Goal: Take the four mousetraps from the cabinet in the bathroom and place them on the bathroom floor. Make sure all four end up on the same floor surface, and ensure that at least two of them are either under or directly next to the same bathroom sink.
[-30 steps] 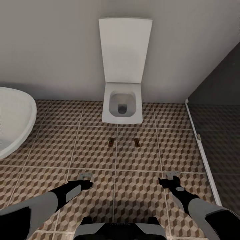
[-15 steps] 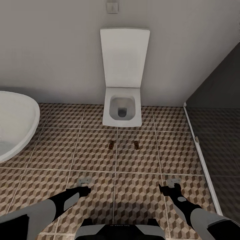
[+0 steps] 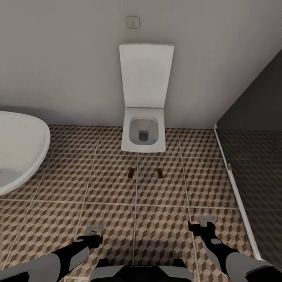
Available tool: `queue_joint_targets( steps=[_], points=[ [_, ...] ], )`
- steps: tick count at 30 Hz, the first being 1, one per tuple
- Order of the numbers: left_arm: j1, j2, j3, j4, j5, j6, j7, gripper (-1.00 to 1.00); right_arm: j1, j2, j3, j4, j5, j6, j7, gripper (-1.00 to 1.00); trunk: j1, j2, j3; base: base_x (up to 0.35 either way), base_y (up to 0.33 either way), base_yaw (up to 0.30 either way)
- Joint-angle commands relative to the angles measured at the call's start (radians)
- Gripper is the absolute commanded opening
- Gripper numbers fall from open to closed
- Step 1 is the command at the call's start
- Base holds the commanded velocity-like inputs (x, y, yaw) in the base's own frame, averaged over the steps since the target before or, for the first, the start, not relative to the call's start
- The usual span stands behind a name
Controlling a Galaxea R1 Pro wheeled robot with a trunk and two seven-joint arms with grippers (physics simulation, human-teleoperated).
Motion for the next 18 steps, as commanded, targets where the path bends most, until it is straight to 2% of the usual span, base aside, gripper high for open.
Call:
queue_joint_targets(
  steps=[1,7,8,10,18],
  points=[
    [0.006,0.001,-0.015,-0.004,0.007,-0.007,0.008,1.00,0.002,0.000,0.009,0.000,-0.017,-0.003,-0.002,1.00,-0.004,0.007,0.004,0.000,0.000,0.000],
    [0.036,0.012,-0.035,-0.003,0.007,-0.051,0.008,1.00,0.021,0.000,0.009,0.000,-0.055,-0.007,-0.001,1.00,-0.027,0.049,0.033,0.000,0.000,0.000],
    [0.048,0.025,-0.040,-0.002,0.007,-0.104,0.008,1.00,0.039,0.000,0.009,0.001,-0.066,-0.031,-0.001,1.00,-0.031,0.056,0.038,0.000,0.000,0.000],
    [0.059,0.039,-0.042,-0.001,0.007,-0.155,0.008,1.00,0.052,-0.001,0.009,0.001,-0.069,-0.052,-0.002,1.00,-0.038,0.070,0.047,0.000,0.000,0.000],
    [0.086,0.064,-0.045,0.004,0.007,-0.223,0.008,1.00,0.065,0.000,0.009,0.001,-0.071,-0.068,0.000,1.00,-0.069,0.126,0.085,0.000,0.000,0.000]
  ],
)
